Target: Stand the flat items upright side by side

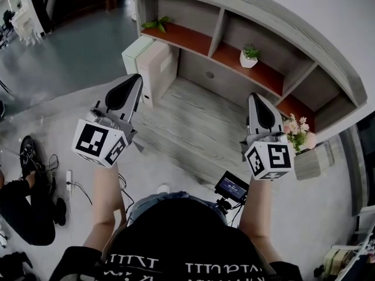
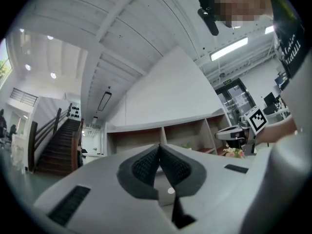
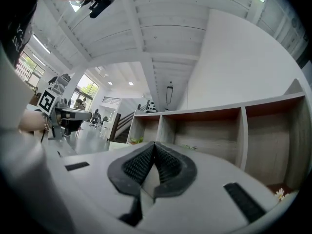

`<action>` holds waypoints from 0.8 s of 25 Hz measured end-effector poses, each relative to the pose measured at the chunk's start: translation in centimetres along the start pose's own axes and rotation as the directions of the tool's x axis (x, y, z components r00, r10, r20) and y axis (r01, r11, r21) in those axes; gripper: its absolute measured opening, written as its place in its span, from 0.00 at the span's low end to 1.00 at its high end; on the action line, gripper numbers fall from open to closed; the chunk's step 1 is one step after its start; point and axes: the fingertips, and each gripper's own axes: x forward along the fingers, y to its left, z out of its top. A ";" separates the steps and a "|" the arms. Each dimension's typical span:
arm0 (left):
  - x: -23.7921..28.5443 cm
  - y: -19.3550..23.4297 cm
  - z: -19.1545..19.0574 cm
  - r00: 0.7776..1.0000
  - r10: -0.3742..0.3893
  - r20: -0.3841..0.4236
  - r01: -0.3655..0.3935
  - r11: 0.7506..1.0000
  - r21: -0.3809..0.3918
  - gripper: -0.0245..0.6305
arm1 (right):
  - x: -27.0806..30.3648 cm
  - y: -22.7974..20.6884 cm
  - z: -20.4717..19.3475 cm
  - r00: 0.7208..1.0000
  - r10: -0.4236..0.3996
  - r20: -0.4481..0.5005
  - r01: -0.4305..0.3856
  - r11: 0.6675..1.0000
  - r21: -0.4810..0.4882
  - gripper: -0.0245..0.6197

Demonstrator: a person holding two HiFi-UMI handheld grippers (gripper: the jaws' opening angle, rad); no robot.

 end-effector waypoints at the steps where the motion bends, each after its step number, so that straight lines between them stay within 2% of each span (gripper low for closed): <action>1: 0.1 0.1 0.4 1.000 0.017 0.002 -0.017 1.000 0.017 0.06 | 0.0 0.0 0.2 1.000 -0.004 0.007 0.004 1.000 -0.004 0.06; 6: 0.4 0.3 1.7 0.997 0.071 0.024 -0.072 0.995 0.063 0.06 | -0.1 0.5 0.8 1.000 0.006 0.020 -0.005 1.000 -0.029 0.06; 11: 0.6 0.3 1.0 0.997 0.074 0.030 -0.075 0.996 0.042 0.06 | -0.2 1.4 0.4 1.000 0.027 -0.005 -0.028 0.997 -0.070 0.06; 20: 0.9 0.1 0.2 0.997 0.079 0.023 -0.080 0.995 0.053 0.06 | -0.2 2.2 0.3 0.999 0.033 -0.028 -0.035 0.994 -0.105 0.06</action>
